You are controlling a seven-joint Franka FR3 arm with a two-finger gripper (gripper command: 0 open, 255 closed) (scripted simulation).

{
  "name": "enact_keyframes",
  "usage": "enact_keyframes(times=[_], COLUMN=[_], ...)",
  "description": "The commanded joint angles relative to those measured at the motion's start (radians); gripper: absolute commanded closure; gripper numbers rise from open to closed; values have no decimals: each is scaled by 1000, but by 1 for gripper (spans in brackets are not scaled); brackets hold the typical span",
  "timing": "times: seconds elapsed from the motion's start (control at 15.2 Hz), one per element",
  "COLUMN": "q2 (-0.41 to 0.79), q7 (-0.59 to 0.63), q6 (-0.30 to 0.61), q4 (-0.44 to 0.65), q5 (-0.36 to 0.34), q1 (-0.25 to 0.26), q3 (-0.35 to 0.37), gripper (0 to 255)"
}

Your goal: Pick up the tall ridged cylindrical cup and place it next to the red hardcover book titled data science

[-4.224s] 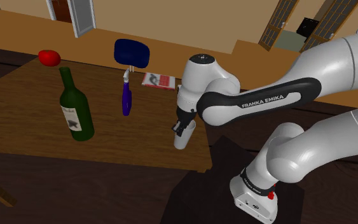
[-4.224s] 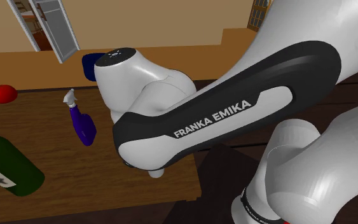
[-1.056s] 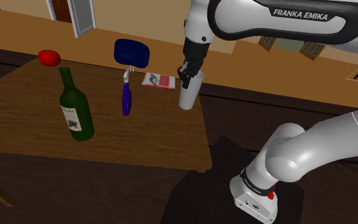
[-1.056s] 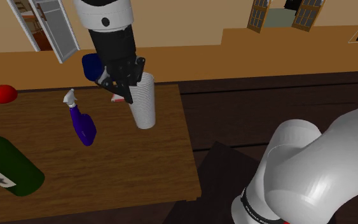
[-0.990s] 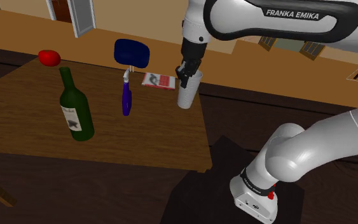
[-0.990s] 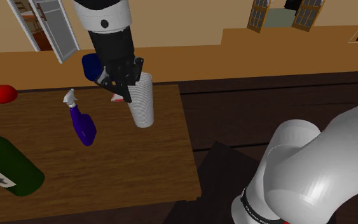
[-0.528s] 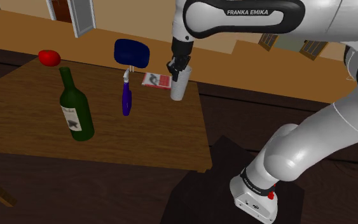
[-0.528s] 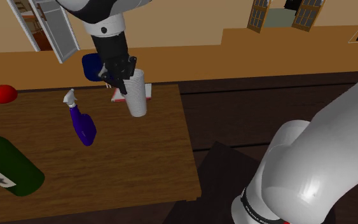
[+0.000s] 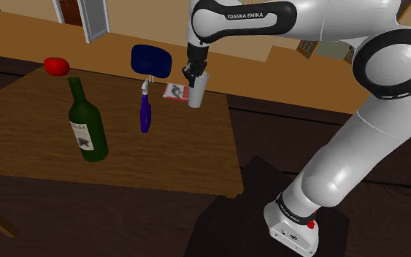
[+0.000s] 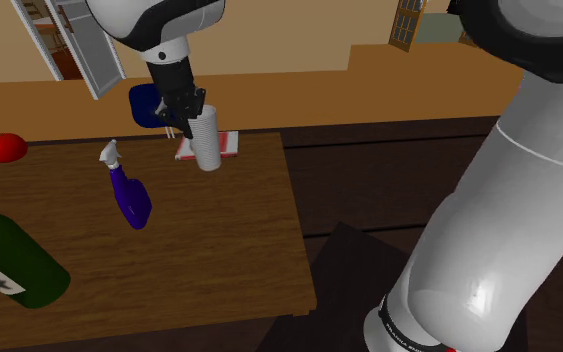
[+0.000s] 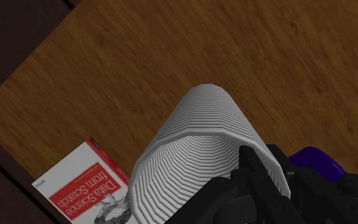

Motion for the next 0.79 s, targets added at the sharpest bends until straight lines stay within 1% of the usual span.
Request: enact_keyframes(times=[0.0,0.4,0.59,0.73], q2=[74,296,420,512], q7=[-23,-76,-102,-120], q6=[1,-12,-40,-68], q4=[74,314,467,588], q5=[-8,-21,-25,-26], q1=[-12,-39,-51,-58], q3=[-13,-37,-48,-53], gripper=[255,255,255,255])
